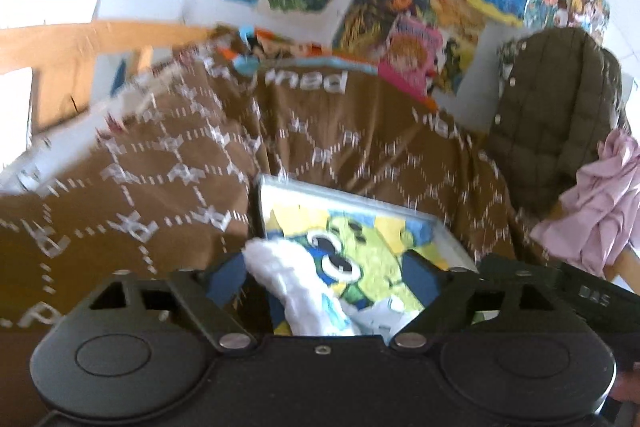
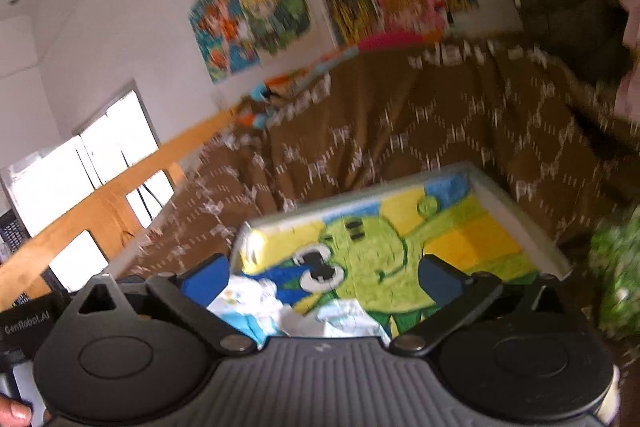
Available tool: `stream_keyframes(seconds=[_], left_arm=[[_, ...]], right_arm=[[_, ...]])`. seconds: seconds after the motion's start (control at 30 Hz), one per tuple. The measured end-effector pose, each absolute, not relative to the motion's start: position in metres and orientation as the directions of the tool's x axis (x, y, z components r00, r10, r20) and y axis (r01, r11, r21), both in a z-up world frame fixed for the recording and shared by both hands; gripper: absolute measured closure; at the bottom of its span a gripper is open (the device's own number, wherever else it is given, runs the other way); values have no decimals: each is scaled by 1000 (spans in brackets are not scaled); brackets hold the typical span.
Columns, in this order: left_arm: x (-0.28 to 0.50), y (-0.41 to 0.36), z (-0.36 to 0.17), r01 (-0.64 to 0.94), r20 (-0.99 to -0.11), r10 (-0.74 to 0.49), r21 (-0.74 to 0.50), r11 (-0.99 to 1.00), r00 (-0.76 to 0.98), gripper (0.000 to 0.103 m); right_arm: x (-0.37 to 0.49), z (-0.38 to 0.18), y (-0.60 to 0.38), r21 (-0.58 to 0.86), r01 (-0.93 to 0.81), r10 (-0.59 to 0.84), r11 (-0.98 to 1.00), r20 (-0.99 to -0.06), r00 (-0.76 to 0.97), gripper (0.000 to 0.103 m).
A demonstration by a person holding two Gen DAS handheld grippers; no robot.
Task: Organize soft objects
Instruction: 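Open both tools to drop the cloth and wrapper into the tray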
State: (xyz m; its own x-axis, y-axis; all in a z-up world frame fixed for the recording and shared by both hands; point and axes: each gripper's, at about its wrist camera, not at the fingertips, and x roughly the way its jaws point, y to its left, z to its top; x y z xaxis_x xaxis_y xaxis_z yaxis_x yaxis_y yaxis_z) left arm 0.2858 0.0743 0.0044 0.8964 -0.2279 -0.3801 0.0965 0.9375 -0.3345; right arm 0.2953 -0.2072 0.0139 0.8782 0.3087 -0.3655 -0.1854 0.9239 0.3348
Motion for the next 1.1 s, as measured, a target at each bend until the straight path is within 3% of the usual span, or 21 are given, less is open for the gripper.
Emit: stream_keyframes(seconds=[0.17,0.33,0.6,1.1], left_arm=[[254,72,31,111,-304,-205,-299,948,930,2],[219,68,50,120,-237,-185,-264,957,954,1],[172,70,64,92,-190,-138,-234,968,972,1],[104,73,54,67,-291,-135,-231,971,947,1]], right_arm=[[256,41,-208,254,-229,295,940,-267,917,0],[217,56,-206,180,-250,284,951,-193,939,0],[166,58,-209,136,-245,265,960,-152,952,0],[101,43,-201,53,-285,289,957,-211,934,0]])
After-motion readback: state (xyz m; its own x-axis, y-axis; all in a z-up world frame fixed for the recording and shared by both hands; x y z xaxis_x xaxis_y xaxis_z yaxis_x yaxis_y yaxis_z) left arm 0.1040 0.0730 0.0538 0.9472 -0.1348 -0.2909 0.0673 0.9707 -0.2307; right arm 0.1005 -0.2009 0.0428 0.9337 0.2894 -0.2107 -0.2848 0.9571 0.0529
